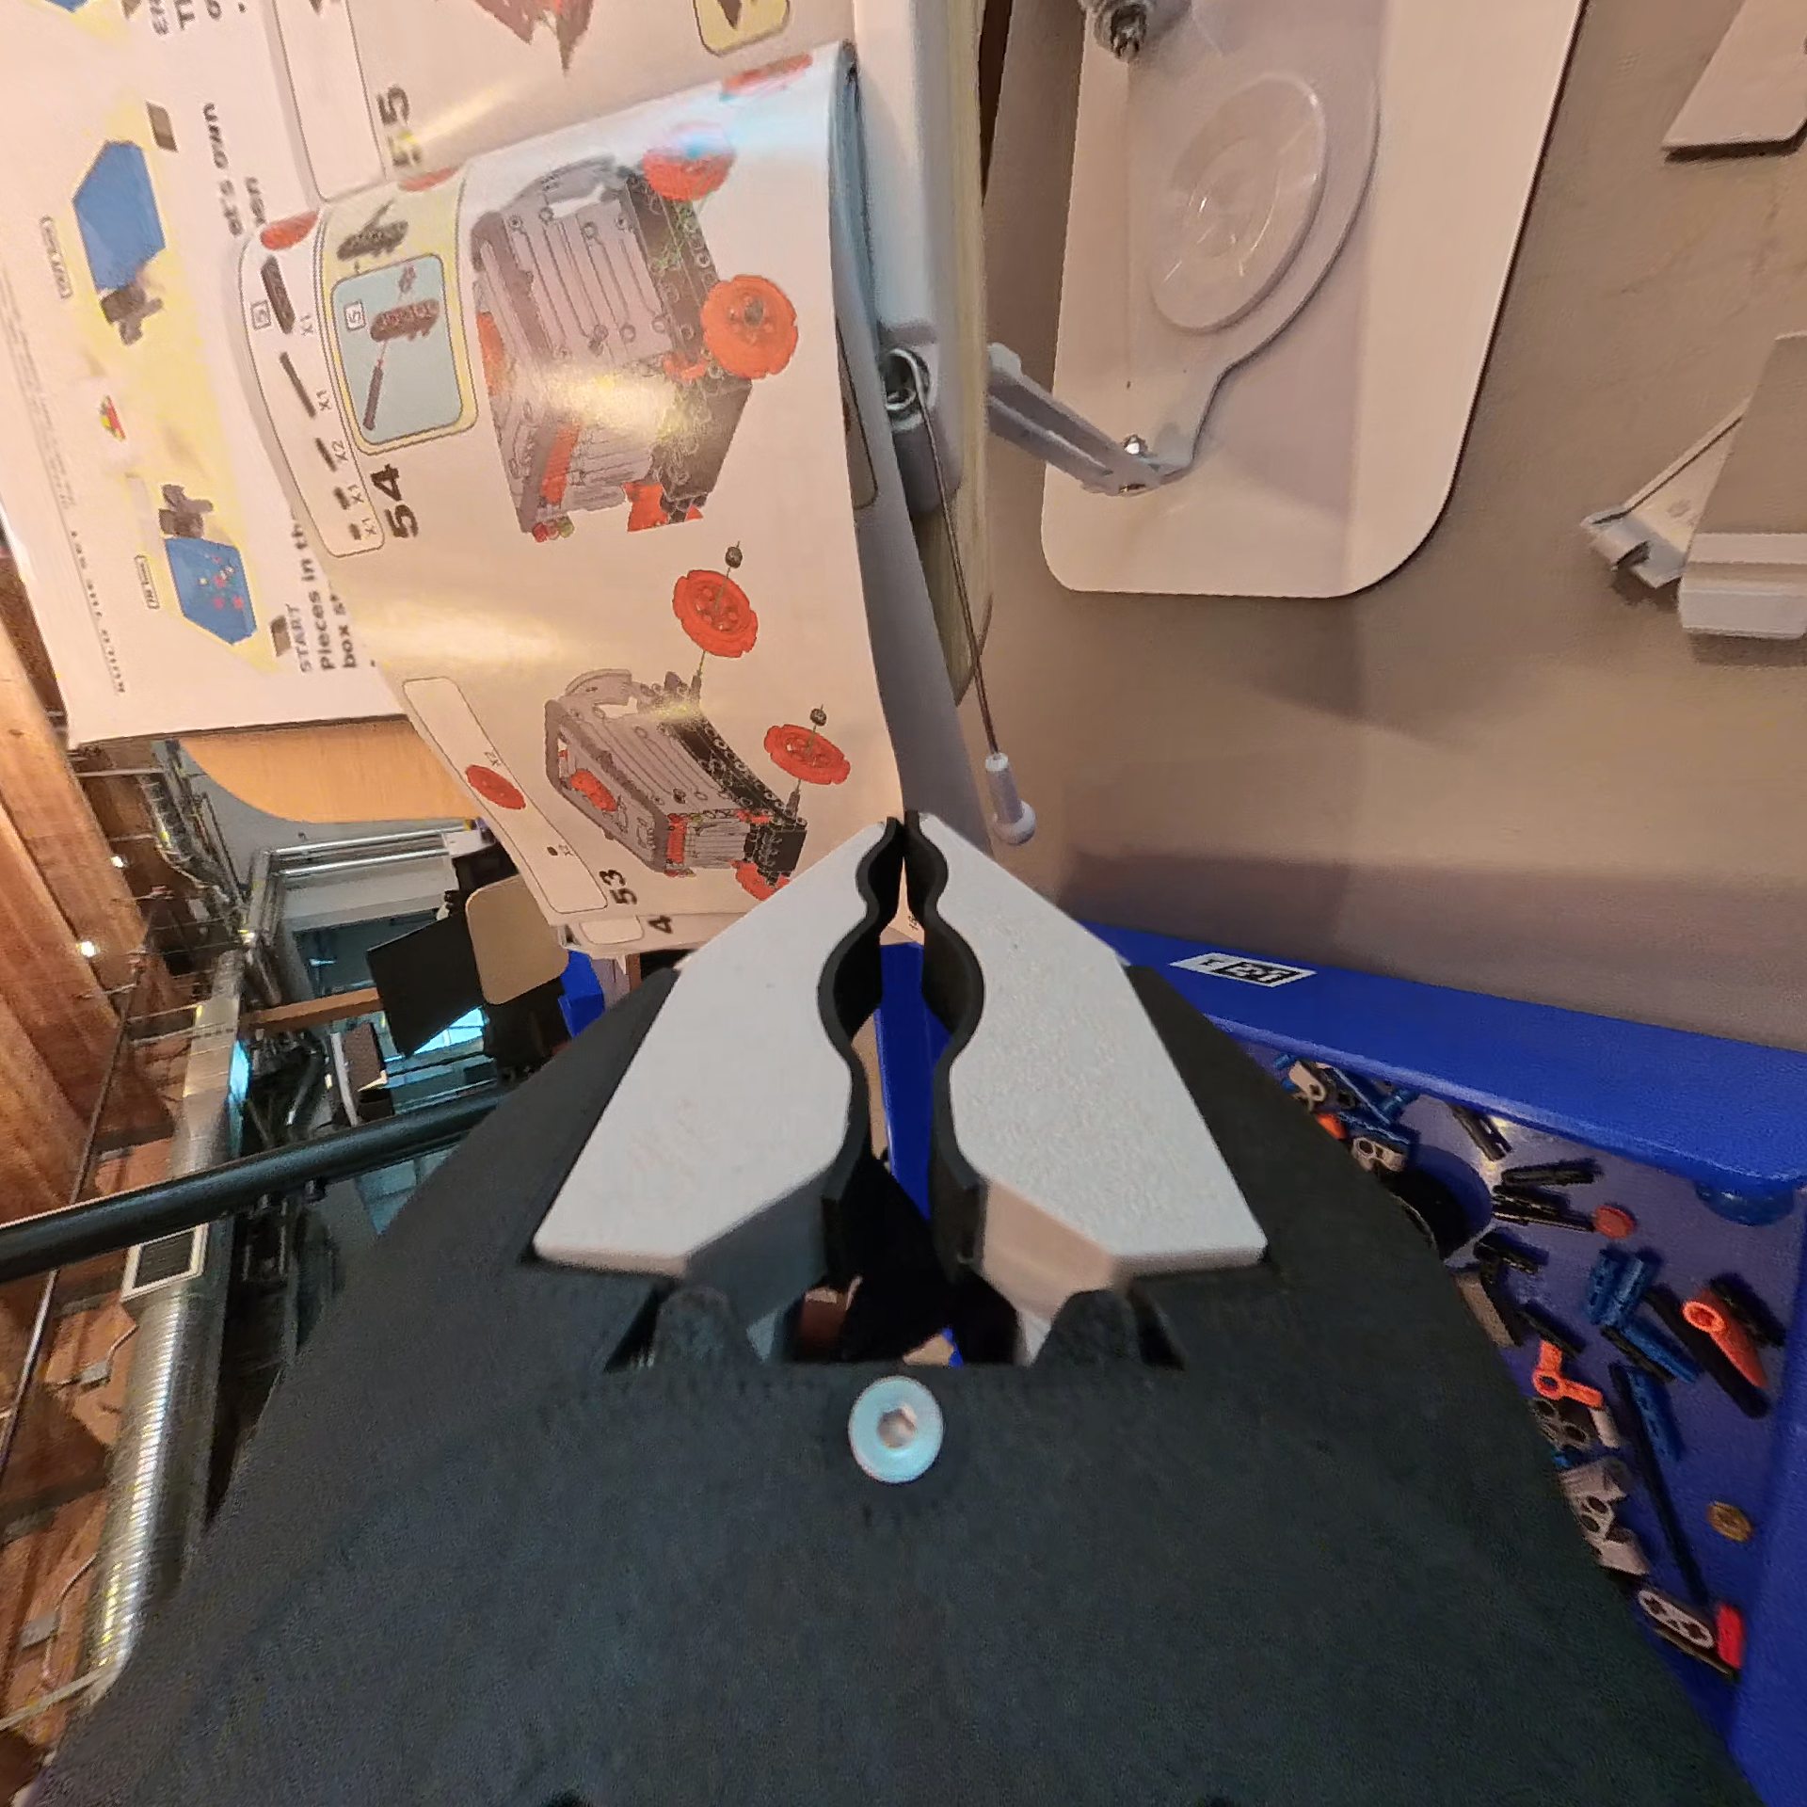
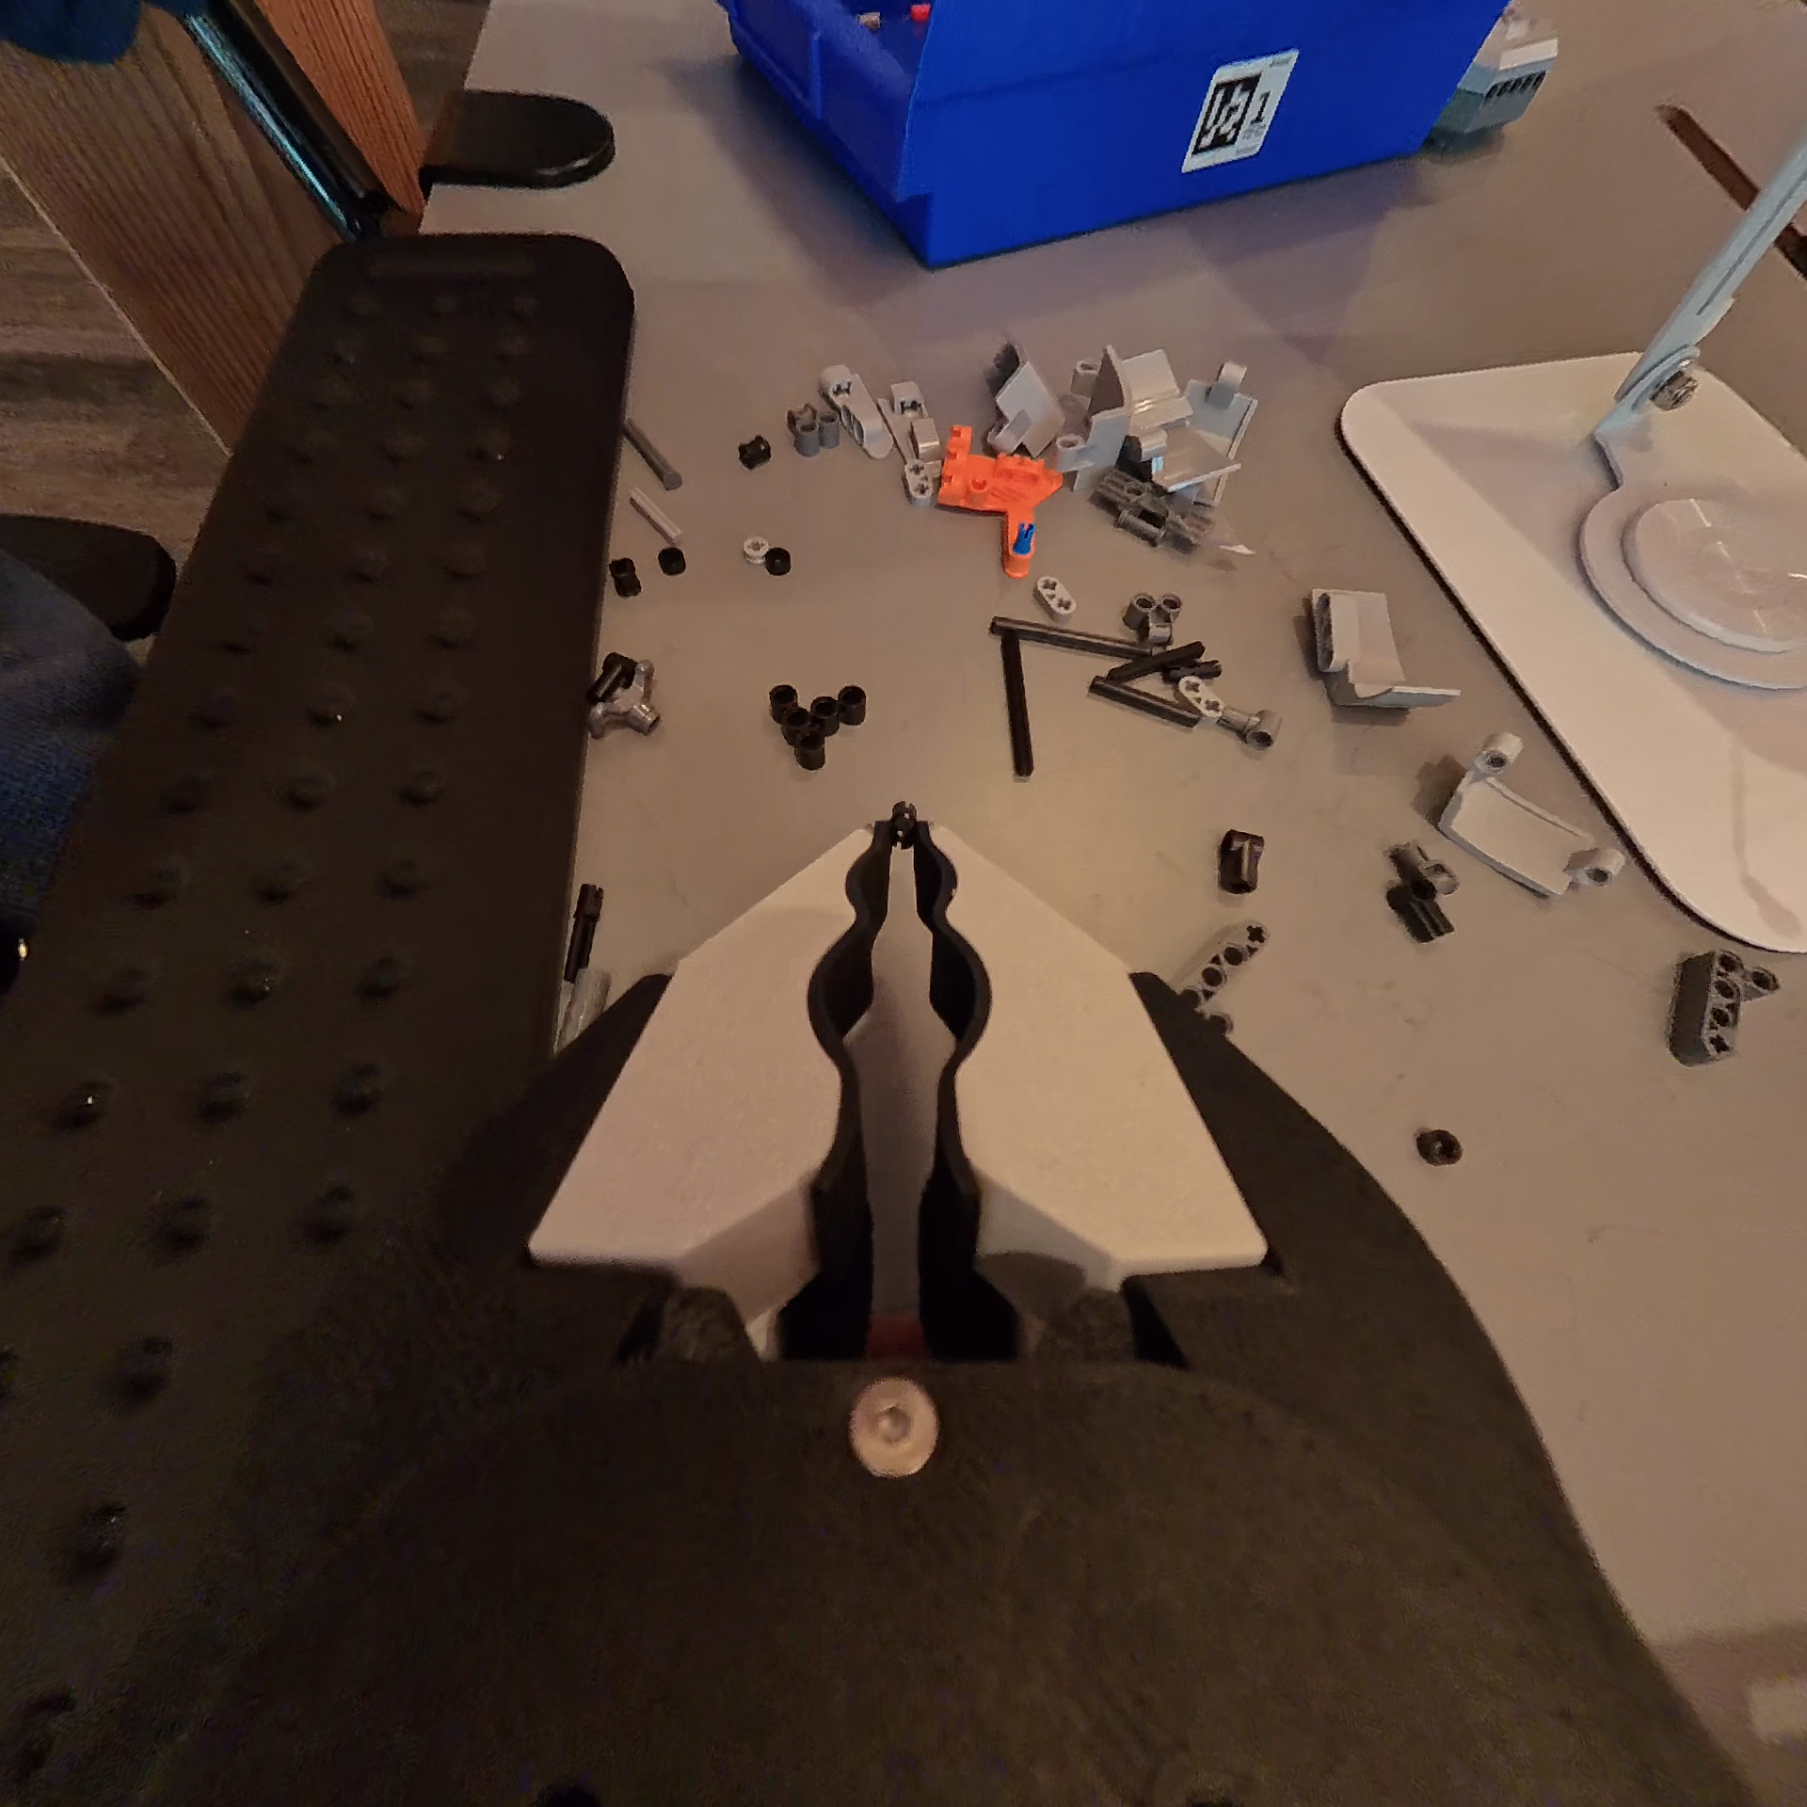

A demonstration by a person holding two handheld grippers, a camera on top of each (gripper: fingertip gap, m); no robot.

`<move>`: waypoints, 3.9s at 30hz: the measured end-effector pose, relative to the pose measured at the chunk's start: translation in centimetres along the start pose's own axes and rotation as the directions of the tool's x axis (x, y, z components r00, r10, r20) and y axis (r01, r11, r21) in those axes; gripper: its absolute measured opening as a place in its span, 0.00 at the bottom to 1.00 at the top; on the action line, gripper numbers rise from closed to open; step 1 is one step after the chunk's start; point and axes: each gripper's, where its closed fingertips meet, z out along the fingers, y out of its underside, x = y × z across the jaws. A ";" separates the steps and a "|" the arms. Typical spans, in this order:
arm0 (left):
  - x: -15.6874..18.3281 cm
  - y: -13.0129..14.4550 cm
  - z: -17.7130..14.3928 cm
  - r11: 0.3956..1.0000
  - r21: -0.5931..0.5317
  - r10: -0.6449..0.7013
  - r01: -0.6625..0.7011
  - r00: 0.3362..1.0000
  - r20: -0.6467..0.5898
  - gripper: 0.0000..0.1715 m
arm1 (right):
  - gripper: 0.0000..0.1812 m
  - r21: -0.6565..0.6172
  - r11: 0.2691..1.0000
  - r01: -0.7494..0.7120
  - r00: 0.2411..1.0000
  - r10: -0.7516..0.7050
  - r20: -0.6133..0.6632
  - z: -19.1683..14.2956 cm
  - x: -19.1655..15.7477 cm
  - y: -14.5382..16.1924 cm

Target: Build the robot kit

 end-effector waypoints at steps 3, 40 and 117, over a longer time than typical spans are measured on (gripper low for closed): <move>0.4 0.2 0.3 1.000 -0.011 0.016 -0.016 1.000 0.011 0.00 | 0.01 -0.044 0.999 0.026 1.000 -0.027 -0.004 0.4 -0.2 0.7; -0.4 1.4 0.5 0.998 0.026 -0.052 0.050 0.992 0.112 0.00 | 0.09 -0.086 0.991 0.104 0.995 -0.104 0.000 0.6 -0.6 1.2; -1.0 3.0 0.1 0.955 0.148 -0.290 0.257 0.915 0.279 0.01 | 0.02 0.050 0.781 0.622 0.653 -0.482 -0.585 12.6 15.3 -24.7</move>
